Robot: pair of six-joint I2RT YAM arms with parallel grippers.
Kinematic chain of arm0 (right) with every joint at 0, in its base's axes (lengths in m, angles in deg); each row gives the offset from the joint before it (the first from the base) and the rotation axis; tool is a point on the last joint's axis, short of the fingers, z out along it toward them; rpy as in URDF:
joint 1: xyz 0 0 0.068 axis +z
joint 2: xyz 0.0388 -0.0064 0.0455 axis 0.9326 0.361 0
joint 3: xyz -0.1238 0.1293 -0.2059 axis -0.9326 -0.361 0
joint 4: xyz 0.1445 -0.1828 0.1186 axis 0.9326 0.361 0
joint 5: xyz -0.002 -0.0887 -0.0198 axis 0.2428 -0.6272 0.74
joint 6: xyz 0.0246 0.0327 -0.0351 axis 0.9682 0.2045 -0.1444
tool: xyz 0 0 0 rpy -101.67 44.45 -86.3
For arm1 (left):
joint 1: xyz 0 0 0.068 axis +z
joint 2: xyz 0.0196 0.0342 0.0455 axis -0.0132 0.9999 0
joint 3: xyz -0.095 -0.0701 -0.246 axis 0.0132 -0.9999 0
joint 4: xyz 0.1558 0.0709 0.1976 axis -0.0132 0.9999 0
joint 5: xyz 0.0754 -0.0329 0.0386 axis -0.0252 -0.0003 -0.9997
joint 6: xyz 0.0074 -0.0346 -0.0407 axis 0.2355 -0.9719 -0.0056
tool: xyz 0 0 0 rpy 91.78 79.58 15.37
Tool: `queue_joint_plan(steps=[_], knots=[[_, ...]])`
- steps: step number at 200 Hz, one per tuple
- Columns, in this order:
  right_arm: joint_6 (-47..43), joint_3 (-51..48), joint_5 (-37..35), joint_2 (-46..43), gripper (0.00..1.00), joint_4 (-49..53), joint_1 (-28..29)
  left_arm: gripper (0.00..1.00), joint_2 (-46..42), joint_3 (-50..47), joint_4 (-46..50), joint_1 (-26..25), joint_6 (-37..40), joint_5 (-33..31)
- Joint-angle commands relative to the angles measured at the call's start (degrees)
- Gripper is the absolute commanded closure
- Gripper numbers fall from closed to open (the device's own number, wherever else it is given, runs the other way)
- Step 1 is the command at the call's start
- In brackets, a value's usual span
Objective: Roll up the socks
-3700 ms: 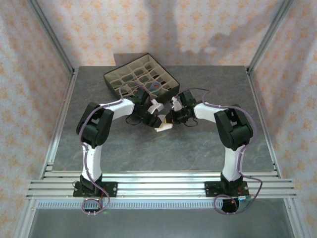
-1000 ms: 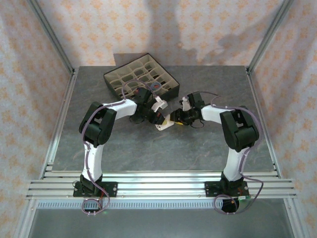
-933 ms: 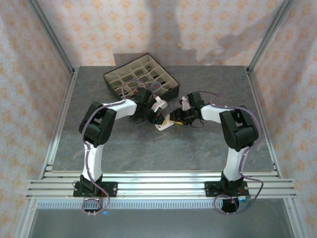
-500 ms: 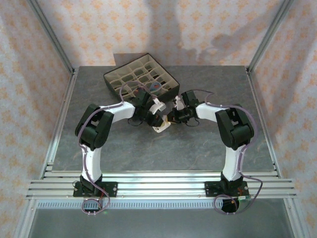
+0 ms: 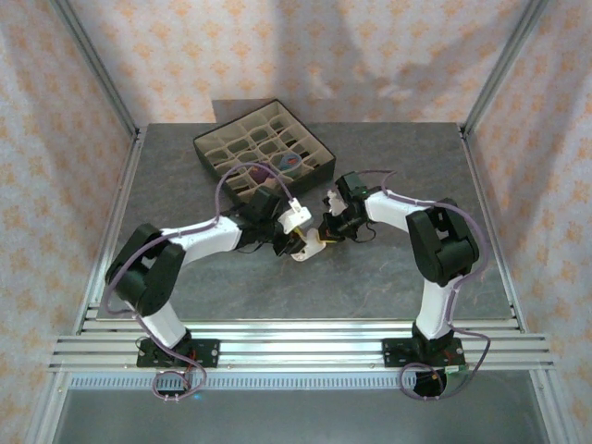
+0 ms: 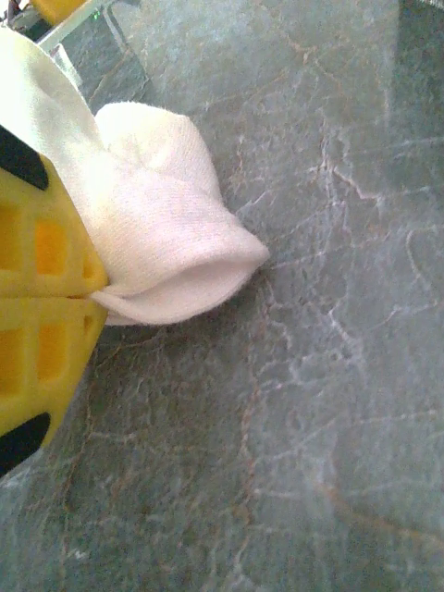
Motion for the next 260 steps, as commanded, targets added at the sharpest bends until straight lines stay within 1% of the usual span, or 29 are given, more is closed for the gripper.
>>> queue_joint_plan(steps=[1,10,24,58,97,117,133,143,158,174,191,204,224,260], knots=[[-1.13,-1.03,-4.75,-0.61,1.0,6.29,0.09,0.66,-4.83,-4.27,-9.33,-1.61,5.2,-8.34],[-1.36,-0.82,-4.86,-0.57,1.0,6.82,0.05,0.63,-5.94,-5.3,-9.92,-3.51,6.93,-13.39],[-1.49,-0.51,-5.08,-0.62,1.0,7.29,0.02,0.62,-6.78,-6.03,-10.31,-6.44,8.6,-18.8],[-1.14,-0.12,-4.87,-1.49,1.0,7.27,0.12,0.58,-4.99,-6.14,-11.22,-12.73,10.24,-27.14],[-1.03,-0.12,-5.38,-2.63,1.0,7.91,0.15,0.57,0.54,-2.31,-9.13,-14.84,9.47,-28.77],[-0.66,-0.51,-5.72,-3.12,1.0,8.02,0.28,0.57,2.5,-1.32,-8.83,-16.04,6.72,-29.03],[-0.35,-1.06,-5.81,-3.73,1.0,7.66,0.3,0.57,4.18,-0.62,-7.6,-16.83,4.02,-31.02],[-0.18,-1.34,-5.75,-4.2,1.0,7.65,0.25,0.6,5.15,-0.23,-6.54,-16.97,2.25,-32.5],[0.0,-2.0,-5.7,-5.14,0.97,7.41,0.24,0.71,5.72,0.03,-5.22,-16.91,-0.76,-33.45],[0.26,-3.03,-5.8,-7.0,0.88,6.58,0.24,0.81,5.75,-0.4,-4.27,-16.88,-4.09,-33.08],[0.87,-4.9,-6.3,-9.89,0.73,4.52,0.28,0.88,5.05,-2.7,-6.11,-16.86,-7.83,-31.41],[1.47,-7.26,-5.95,-12.88,0.65,1.23,0.15,0.93,4.29,-4.84,-8.35,-16.53,-10.86,-29.32],[0.95,-11.41,-7.49,-18.38,0.62,-3.33,0.21,1.0,2.97,-8.05,-12.04,-15.21,-16.06,-24.4],[-5.31,-16.41,-12.03,-29.21,0.56,-6.52,0.21,1.0,1.46,-16.75,-26.2,-11.19,-25.06,-13.71]])
